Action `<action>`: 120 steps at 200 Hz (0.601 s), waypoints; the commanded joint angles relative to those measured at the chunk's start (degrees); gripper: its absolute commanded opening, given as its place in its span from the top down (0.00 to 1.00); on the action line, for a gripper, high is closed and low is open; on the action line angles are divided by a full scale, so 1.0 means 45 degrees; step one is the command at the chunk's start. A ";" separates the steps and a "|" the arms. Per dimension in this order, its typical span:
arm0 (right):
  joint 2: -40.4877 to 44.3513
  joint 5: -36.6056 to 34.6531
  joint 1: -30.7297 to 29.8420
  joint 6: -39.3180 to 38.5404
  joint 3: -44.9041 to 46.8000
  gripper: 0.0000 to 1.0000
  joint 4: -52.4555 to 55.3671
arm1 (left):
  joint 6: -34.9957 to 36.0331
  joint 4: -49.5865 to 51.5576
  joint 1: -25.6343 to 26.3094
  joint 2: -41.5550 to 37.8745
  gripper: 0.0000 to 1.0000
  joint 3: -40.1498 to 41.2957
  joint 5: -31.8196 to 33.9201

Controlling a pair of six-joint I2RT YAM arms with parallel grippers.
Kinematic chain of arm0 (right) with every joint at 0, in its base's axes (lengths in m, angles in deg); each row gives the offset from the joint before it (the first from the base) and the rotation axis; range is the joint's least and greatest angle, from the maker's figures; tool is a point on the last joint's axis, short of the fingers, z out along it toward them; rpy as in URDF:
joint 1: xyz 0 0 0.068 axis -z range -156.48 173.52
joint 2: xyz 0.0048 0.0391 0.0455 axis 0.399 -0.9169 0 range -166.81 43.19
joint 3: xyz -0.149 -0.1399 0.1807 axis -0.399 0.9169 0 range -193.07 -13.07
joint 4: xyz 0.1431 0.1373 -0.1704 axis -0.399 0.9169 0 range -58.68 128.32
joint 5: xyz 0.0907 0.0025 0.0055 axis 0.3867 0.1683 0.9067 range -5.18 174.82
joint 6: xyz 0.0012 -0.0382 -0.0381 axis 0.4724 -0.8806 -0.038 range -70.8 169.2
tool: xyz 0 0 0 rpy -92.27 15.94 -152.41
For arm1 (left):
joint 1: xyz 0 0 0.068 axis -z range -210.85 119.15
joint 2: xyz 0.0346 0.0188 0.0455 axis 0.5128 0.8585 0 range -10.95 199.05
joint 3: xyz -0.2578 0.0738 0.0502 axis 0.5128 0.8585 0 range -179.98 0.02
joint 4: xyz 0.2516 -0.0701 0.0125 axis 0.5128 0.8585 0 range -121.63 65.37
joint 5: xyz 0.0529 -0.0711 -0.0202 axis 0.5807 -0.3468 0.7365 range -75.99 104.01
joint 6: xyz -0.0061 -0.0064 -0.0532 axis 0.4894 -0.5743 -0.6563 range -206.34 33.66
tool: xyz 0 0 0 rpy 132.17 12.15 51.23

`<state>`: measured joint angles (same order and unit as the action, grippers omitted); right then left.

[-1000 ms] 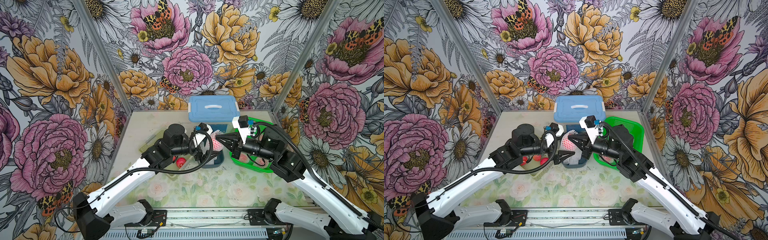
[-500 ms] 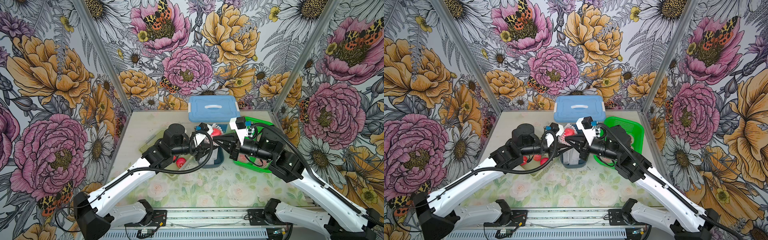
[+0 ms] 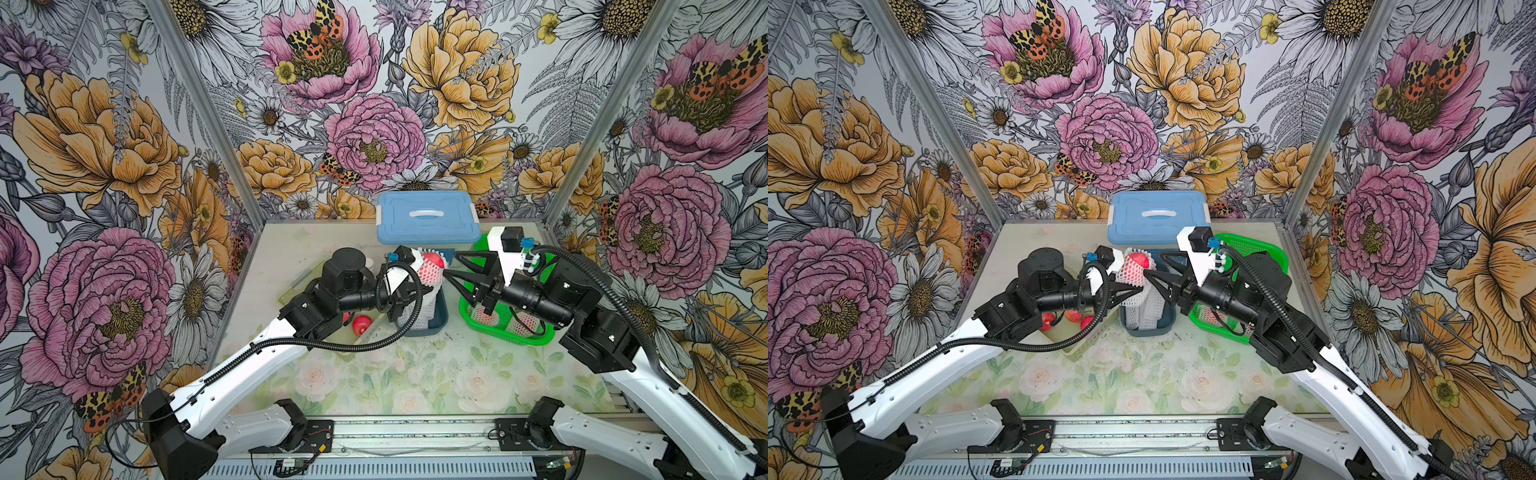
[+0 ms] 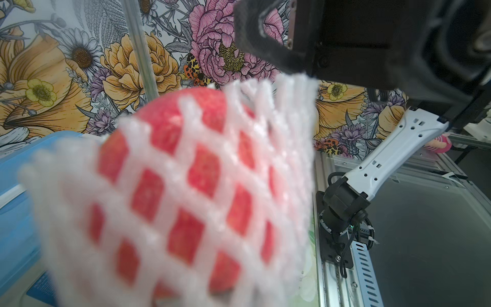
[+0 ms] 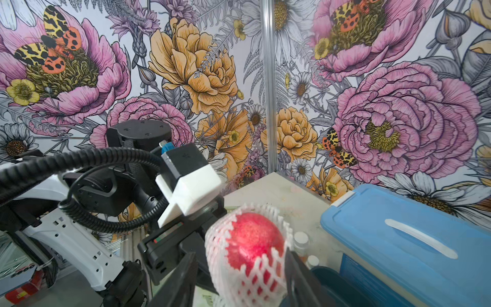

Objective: Remove foam nets from apples
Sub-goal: Remove the foam net from the apple.

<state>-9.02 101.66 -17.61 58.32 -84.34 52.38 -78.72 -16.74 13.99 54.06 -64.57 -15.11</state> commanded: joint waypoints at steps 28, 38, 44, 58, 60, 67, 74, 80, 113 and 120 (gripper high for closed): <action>-0.0979 -0.0472 0.0352 -0.1846 -0.2893 0.44 0.3946 | 0.1841 0.0947 0.0375 -0.0238 1.00 0.0154 -0.0363; -0.1489 -0.0264 0.0352 -0.2167 -0.3738 0.43 0.5091 | 0.2239 0.0948 0.0402 -0.0301 1.00 0.0295 -0.0508; -0.1738 -0.0075 0.0350 -0.2365 -0.4168 0.43 0.5710 | 0.2471 0.0948 0.0416 -0.0340 1.00 0.0401 -0.0635; -0.2049 0.0341 0.0350 -0.2680 -0.4751 0.43 0.6721 | 0.2980 0.0948 0.0476 -0.0409 1.00 0.0573 -0.0744; -0.2080 0.0418 0.0350 -0.2728 -0.4828 0.43 0.6847 | 0.3069 0.0948 0.0483 -0.0430 1.00 0.0607 -0.0732; -0.2198 0.0711 0.0352 -0.2840 -0.5029 0.42 0.7258 | 0.3365 0.0948 0.0504 -0.0472 1.00 0.0689 -0.0882; -0.2325 0.0970 0.0350 -0.2965 -0.5226 0.42 0.7730 | 0.3634 0.0948 0.0522 -0.0531 1.00 0.0796 -0.1081; -0.2442 0.1148 0.0350 -0.3083 -0.5387 0.42 0.8122 | 0.3735 0.0869 0.0562 -0.0580 1.00 0.0870 -0.1093; -0.2920 0.1577 -0.0019 -0.3497 -0.5644 0.42 0.9318 | 0.3750 0.0673 0.0602 -0.0578 1.00 0.0958 -0.1126; -0.2947 0.1548 -0.0177 -0.3548 -0.5602 0.42 0.9343 | 0.3738 0.0659 0.0597 -0.0561 1.00 0.0957 -0.1160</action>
<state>-21.56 106.12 -16.75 44.99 -108.42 88.29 -63.86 -13.42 16.29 52.40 -60.60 -18.28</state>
